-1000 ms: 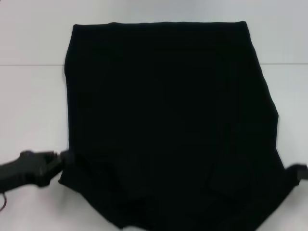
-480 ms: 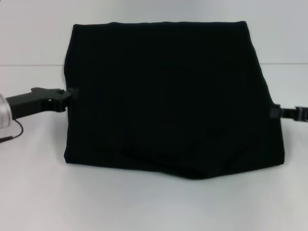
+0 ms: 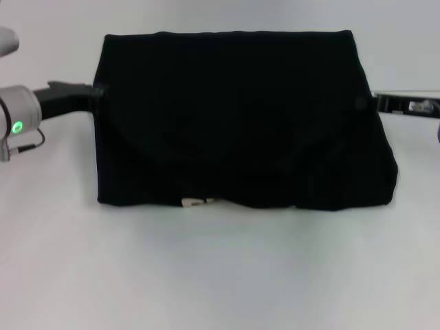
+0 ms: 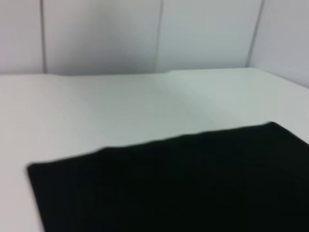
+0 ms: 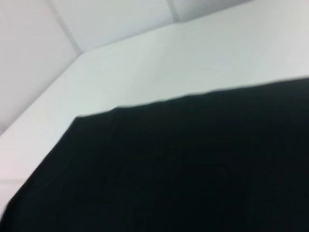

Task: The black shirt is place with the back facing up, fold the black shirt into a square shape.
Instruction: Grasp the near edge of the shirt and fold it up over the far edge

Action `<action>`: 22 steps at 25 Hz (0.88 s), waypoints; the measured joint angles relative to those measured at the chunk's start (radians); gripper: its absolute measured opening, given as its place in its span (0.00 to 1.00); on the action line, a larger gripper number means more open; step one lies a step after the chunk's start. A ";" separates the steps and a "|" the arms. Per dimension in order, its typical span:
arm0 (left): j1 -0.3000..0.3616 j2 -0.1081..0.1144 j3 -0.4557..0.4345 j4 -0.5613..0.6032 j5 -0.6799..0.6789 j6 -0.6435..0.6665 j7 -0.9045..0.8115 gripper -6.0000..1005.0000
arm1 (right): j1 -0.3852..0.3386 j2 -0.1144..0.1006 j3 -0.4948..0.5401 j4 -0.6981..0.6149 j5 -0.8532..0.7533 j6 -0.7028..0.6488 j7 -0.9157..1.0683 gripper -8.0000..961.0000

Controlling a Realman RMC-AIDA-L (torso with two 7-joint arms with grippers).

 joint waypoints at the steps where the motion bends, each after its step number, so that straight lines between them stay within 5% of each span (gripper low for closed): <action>1: -0.009 0.001 0.004 -0.001 -0.004 -0.025 0.002 0.05 | 0.014 0.003 0.000 0.002 0.001 0.039 0.000 0.04; 16: -0.082 0.013 0.152 -0.066 -0.136 -0.280 0.056 0.06 | 0.077 -0.009 0.003 0.028 0.038 0.196 -0.007 0.04; 22: -0.077 0.010 0.152 -0.119 -0.230 -0.364 0.161 0.06 | 0.082 0.008 0.003 0.067 0.040 0.279 -0.034 0.05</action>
